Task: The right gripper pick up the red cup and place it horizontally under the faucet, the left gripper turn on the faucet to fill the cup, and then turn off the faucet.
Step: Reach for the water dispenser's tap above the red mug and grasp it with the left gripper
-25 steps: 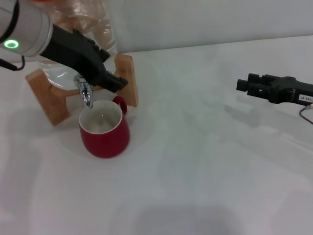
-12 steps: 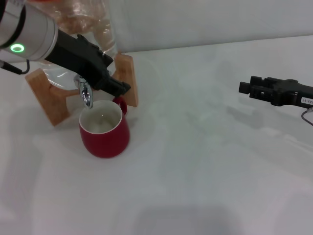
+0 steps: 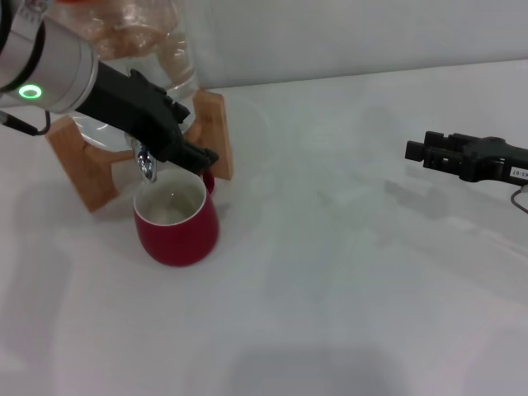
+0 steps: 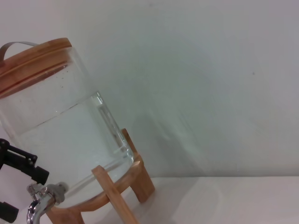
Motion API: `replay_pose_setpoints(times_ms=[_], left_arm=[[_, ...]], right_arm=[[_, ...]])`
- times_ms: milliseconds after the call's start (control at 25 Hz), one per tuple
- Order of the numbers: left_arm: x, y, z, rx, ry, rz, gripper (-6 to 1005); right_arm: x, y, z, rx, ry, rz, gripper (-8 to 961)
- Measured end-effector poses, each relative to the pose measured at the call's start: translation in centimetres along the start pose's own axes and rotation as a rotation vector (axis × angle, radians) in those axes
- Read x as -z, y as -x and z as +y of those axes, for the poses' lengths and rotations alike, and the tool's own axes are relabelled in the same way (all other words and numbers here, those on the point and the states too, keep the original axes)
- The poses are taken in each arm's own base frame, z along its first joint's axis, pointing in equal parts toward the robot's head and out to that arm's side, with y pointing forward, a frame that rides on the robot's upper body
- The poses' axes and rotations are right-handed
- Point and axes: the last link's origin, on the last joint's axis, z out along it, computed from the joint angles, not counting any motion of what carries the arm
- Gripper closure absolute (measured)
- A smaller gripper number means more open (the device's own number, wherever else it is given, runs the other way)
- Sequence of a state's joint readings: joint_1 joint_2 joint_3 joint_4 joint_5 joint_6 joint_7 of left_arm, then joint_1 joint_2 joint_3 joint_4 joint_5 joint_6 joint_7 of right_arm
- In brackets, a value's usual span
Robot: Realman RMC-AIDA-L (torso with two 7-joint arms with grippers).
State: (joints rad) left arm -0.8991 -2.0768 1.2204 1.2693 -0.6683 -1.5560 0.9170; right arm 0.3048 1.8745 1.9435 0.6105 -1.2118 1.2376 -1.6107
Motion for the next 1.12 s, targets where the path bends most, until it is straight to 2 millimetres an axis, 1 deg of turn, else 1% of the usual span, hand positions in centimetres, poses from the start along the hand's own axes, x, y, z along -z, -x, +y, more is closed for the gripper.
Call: replay_pose_setpoints(times_ms=[480,1120], left_arm=[[-0.07,0.27,0.03,0.002,0.009,-0.008,202],[0.17,-0.16,0.54,-0.023,0.03,-0.023,202]], right_arm=[[0.09,-0.08,0.0,-0.003,0.0,0.0,351],[0.06,0.05,-0.02,0.0,0.001,0.001,351]])
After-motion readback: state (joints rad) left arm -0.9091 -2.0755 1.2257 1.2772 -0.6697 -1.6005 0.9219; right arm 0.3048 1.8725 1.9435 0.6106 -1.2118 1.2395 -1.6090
